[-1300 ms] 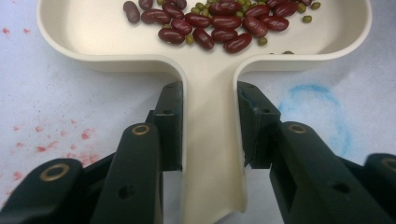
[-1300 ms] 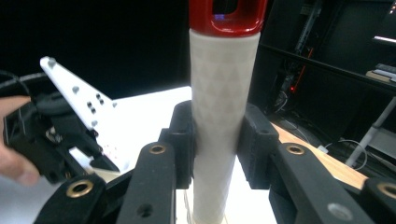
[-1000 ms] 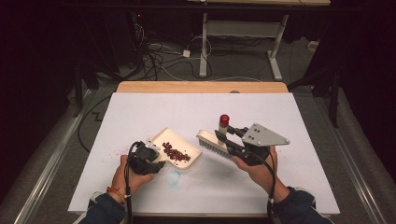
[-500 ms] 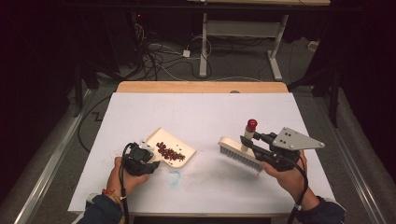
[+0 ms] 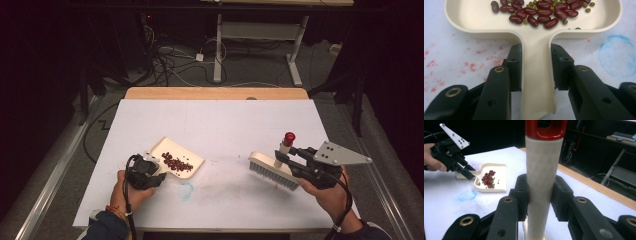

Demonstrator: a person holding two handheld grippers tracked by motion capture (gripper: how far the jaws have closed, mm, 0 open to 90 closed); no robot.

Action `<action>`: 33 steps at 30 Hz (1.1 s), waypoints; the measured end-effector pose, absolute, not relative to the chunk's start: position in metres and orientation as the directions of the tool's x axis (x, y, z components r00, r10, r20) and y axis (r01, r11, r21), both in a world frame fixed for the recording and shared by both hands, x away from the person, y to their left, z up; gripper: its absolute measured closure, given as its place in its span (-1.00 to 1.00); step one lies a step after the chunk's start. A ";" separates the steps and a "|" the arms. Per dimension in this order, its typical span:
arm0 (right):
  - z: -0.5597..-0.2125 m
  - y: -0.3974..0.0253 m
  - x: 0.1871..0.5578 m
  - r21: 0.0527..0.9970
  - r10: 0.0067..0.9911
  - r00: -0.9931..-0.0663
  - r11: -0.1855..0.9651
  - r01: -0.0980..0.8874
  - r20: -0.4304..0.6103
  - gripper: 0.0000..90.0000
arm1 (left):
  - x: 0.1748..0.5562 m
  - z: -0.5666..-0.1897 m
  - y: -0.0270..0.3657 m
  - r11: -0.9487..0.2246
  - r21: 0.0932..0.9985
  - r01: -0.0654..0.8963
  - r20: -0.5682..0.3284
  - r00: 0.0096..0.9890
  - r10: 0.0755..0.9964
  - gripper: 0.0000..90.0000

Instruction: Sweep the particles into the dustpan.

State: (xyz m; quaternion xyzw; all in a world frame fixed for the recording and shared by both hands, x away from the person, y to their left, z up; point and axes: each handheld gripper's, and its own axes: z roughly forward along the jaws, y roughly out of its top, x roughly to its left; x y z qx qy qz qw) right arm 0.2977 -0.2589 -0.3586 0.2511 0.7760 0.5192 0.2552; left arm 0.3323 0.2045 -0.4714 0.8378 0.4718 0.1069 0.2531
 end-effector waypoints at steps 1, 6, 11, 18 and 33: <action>-0.359 -0.261 0.297 0.934 0.657 -0.742 0.334 0.129 -0.132 0.55 | 0.332 -0.472 0.206 -0.423 0.525 0.738 -0.061 0.529 0.847 0.42; -0.363 -0.271 0.295 0.929 0.659 -0.743 0.339 0.151 -0.120 0.55 | 0.330 -0.472 0.211 -0.401 0.530 0.747 -0.065 0.507 0.859 0.41; -0.365 -0.284 0.295 0.929 0.659 -0.747 0.326 0.179 -0.088 0.55 | 0.329 -0.473 0.215 -0.391 0.530 0.753 -0.062 0.494 0.867 0.41; -0.367 -0.302 0.298 0.919 0.672 -0.737 0.333 0.209 -0.076 0.55 | 0.331 -0.476 0.217 -0.369 0.533 0.761 -0.057 0.468 0.882 0.42; -0.363 -0.302 0.303 0.902 0.596 -0.802 0.367 0.228 -0.039 0.55 | 0.341 -0.478 0.216 -0.285 0.549 0.786 -0.069 0.382 0.922 0.41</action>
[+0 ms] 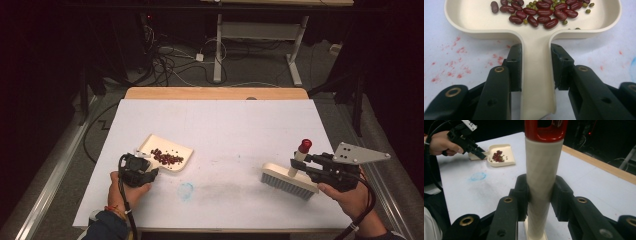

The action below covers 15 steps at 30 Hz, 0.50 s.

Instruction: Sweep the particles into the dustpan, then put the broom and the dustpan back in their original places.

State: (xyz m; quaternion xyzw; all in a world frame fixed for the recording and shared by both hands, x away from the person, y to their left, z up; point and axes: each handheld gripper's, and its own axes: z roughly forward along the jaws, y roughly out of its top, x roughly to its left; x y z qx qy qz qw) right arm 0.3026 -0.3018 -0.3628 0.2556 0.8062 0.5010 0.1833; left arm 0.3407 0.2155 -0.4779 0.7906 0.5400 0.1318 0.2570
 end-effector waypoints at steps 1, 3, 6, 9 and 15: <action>-0.363 -0.302 0.304 0.901 0.595 -0.803 0.366 0.233 -0.034 0.55 | 0.342 -0.478 0.214 -0.282 0.552 0.784 -0.063 0.377 0.924 0.42; -0.363 -0.302 0.309 0.899 0.590 -0.807 0.365 0.244 -0.020 0.55 | 0.346 -0.479 0.209 -0.276 0.552 0.787 -0.052 0.364 0.930 0.42; -0.362 -0.300 0.316 0.897 0.593 -0.805 0.365 0.251 -0.016 0.55 | 0.352 -0.480 0.205 -0.245 0.561 0.791 -0.070 0.340 0.938 0.41; -0.362 -0.297 0.326 0.892 0.604 -0.797 0.370 0.261 -0.017 0.54 | 0.355 -0.482 0.201 -0.222 0.569 0.792 -0.079 0.322 0.944 0.39; -0.362 -0.290 0.354 0.879 0.655 -0.755 0.365 0.307 -0.009 0.50 | 0.343 -0.479 0.194 -0.215 0.568 0.795 -0.137 0.348 0.927 0.21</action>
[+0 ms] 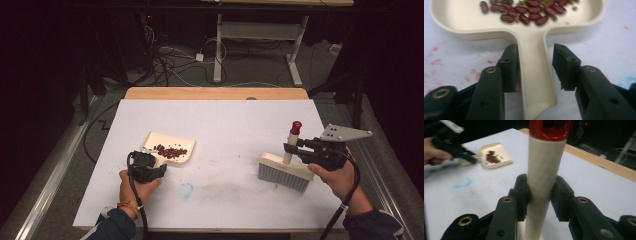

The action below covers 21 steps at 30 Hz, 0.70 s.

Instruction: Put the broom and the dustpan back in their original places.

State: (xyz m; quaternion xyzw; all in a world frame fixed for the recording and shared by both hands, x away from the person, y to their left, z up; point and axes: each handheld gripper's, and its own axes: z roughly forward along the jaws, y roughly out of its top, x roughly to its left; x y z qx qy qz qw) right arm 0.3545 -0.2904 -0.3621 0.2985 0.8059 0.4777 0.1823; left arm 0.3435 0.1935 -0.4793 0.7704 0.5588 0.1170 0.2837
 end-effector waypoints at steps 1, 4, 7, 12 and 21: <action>-0.362 -0.290 0.361 0.875 0.656 -0.755 0.366 0.317 -0.002 0.50 | 0.341 -0.479 0.192 -0.226 0.570 0.790 -0.138 0.363 0.921 0.21; -0.365 -0.287 0.379 0.862 0.687 -0.727 0.360 0.356 0.013 0.47 | 0.338 -0.481 0.190 -0.254 0.568 0.782 -0.121 0.385 0.915 0.16; -0.369 -0.284 0.398 0.845 0.716 -0.698 0.368 0.389 0.010 0.42 | 0.337 -0.480 0.193 -0.261 0.581 0.771 -0.131 0.404 0.905 0.14; -0.381 -0.282 0.427 0.813 0.749 -0.661 0.362 0.456 0.037 0.37 | 0.330 -0.473 0.198 -0.320 0.648 0.691 -0.091 0.487 0.869 -0.07; -0.404 -0.276 0.465 0.767 0.819 -0.572 0.343 0.541 0.037 0.32 | 0.307 -0.468 0.208 -0.416 0.760 0.499 0.055 0.589 0.807 -0.45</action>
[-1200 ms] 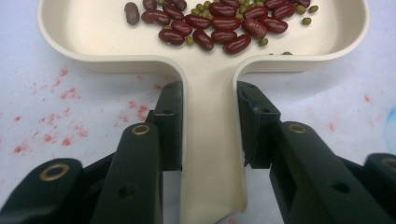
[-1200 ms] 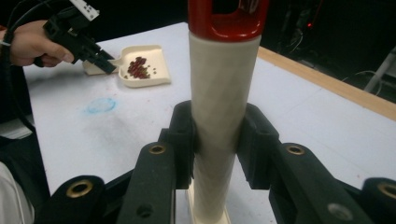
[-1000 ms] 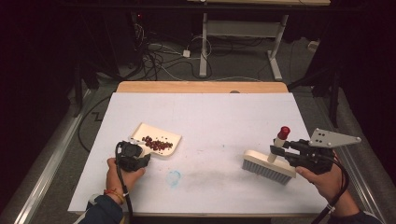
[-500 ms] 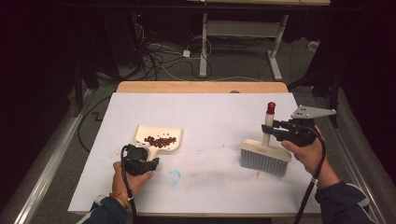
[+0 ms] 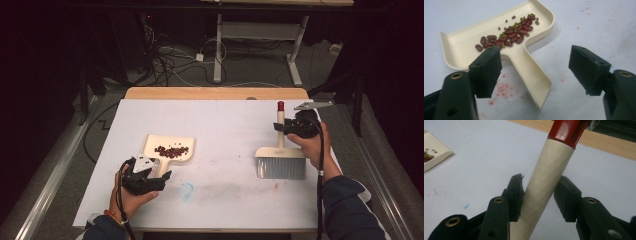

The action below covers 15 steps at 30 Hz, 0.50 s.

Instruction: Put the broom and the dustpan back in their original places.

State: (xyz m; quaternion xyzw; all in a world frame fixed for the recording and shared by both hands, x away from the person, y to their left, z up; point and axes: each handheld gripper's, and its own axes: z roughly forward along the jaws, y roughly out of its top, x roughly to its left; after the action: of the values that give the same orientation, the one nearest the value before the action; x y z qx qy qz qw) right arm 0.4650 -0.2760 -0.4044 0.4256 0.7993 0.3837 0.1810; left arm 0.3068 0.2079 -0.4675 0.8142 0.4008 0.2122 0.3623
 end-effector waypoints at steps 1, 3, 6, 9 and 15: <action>-0.407 -0.274 0.468 0.765 0.819 -0.572 0.350 0.541 0.029 0.32 | 0.304 -0.468 0.209 -0.428 0.762 0.486 0.071 0.594 0.801 -0.46; -0.411 -0.271 0.472 0.755 0.830 -0.558 0.360 0.548 0.009 0.30 | 0.299 -0.469 0.212 -0.453 0.755 0.473 0.099 0.601 0.793 -0.48; -0.416 -0.267 0.477 0.741 0.845 -0.535 0.368 0.562 -0.014 0.28 | 0.291 -0.471 0.218 -0.470 0.748 0.469 0.125 0.595 0.794 -0.49; -0.420 -0.264 0.479 0.736 0.865 -0.499 0.370 0.567 -0.050 0.24 | 0.286 -0.472 0.222 -0.466 0.750 0.469 0.121 0.596 0.794 -0.49; -0.423 -0.262 0.478 0.772 0.880 -0.474 0.315 0.552 -0.021 0.18 | 0.284 -0.474 0.219 -0.489 0.741 0.460 0.134 0.612 0.779 -0.48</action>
State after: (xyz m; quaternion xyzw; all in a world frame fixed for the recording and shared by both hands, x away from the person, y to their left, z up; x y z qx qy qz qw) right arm 0.4776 -0.2623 -0.4225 0.4599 0.7785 0.3618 0.2269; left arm 0.2840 0.2188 -0.4745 0.8306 0.3731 0.2337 0.3411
